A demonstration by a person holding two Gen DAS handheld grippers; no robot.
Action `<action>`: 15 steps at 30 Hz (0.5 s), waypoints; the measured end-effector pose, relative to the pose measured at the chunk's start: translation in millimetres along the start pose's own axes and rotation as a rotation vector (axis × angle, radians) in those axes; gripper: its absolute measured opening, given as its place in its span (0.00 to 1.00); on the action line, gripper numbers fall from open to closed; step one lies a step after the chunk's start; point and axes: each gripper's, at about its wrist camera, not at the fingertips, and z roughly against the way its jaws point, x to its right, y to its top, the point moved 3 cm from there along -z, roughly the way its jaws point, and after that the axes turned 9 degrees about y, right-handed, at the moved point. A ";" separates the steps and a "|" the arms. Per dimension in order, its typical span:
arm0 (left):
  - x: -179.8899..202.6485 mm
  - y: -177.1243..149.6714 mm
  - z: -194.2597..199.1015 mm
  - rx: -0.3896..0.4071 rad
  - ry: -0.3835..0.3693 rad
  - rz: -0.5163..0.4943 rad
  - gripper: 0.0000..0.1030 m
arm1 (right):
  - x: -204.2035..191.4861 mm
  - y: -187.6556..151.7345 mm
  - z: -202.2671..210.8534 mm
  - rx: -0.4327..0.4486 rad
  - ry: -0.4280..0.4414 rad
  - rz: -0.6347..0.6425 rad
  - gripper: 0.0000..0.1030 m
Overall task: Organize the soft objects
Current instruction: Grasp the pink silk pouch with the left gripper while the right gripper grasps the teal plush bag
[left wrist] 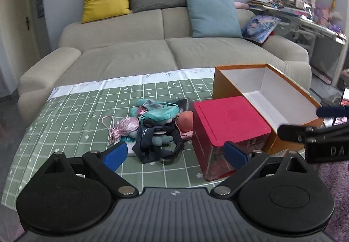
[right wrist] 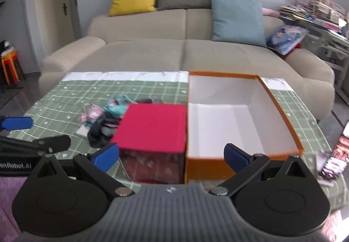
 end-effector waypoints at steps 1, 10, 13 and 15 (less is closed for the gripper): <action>-1.8 1.3 -3.0 -0.003 -0.009 -0.010 1.00 | -1.2 3.7 -4.4 -0.005 0.009 0.016 0.97; -25.5 17.3 -43.9 -0.098 -0.137 -0.031 0.70 | -17.8 42.0 -59.3 -0.091 0.143 0.110 0.74; -34.5 26.3 -60.3 -0.126 -0.174 -0.025 0.70 | -22.4 52.8 -81.1 -0.146 0.181 0.131 0.69; -42.2 33.7 -74.2 -0.151 -0.185 -0.019 0.70 | -23.7 60.4 -94.4 -0.178 0.211 0.134 0.69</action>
